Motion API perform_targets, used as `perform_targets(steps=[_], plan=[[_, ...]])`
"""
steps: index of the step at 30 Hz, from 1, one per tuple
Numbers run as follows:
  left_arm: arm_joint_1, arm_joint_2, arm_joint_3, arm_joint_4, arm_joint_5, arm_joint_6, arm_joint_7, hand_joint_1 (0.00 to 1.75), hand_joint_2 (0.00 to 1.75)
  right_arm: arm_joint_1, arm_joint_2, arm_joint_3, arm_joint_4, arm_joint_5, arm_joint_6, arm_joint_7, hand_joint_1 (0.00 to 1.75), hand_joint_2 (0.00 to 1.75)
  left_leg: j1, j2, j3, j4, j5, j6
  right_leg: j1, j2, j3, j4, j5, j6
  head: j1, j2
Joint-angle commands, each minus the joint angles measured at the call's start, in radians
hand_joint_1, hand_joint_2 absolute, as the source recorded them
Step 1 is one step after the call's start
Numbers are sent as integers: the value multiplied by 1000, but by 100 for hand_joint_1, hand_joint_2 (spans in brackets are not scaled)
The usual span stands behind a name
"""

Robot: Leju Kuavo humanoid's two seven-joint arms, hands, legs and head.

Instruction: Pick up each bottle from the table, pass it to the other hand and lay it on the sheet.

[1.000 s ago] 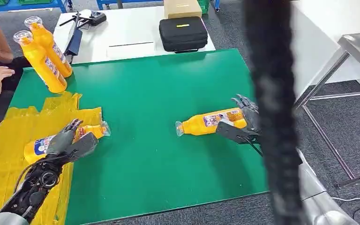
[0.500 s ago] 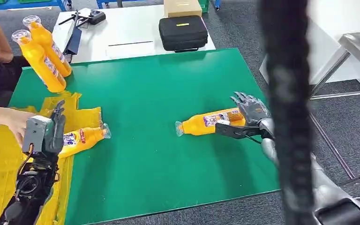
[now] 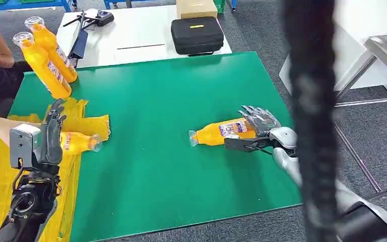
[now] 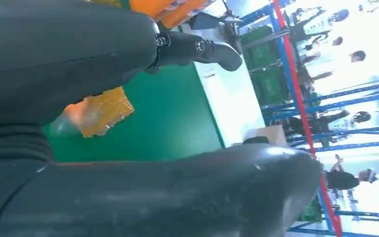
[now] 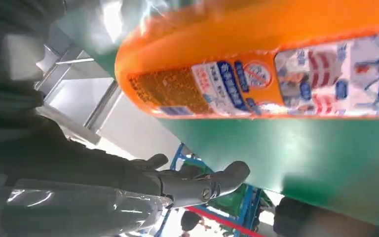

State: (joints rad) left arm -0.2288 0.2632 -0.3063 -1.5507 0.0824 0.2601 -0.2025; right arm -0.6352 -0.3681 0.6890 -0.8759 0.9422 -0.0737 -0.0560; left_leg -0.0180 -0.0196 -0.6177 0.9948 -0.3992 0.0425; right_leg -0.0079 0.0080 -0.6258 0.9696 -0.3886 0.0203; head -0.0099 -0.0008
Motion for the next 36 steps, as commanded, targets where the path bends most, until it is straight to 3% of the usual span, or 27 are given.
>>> perform_targets(steps=[1,13,20,23,28,30,36], plan=[[-12,2,-54,-43,33,31,-10,0,0,-58,77,116,218,-6,31,-47,0,175,1,2,2,0,-1,-2,1,1,2,-1,0,-1,0,0],[-14,18,-95,-93,104,42,-23,0,0,-24,113,182,531,58,22,-36,0,175,2,-2,8,-1,-1,-2,2,-3,8,-3,-1,-1,0,0],[-28,6,-106,-84,114,44,-22,0,0,-18,104,198,540,71,32,-43,0,175,4,-7,19,-1,-2,-4,4,-9,20,-7,-3,-1,0,0],[-27,2,-106,-84,119,45,-20,0,0,-25,98,199,536,72,40,-42,0,175,2,-4,33,-1,-11,-2,3,-5,23,-7,-13,1,0,0],[-15,-6,-97,-91,126,46,-18,0,0,-18,63,206,511,76,64,-42,0,175,2,-5,39,-2,-10,0,3,-6,30,-9,-12,0,0,0],[-18,-9,-98,-88,128,45,-18,0,0,0,56,201,504,71,67,-44,175,175,3,-6,38,-3,-9,-1,3,-8,30,-12,-11,0,0,0],[-45,-9,-108,-71,136,37,-18,0,0,38,50,208,502,76,77,-36,175,175,3,-5,42,-2,-11,3,4,-6,35,-13,-12,0,0,0]])
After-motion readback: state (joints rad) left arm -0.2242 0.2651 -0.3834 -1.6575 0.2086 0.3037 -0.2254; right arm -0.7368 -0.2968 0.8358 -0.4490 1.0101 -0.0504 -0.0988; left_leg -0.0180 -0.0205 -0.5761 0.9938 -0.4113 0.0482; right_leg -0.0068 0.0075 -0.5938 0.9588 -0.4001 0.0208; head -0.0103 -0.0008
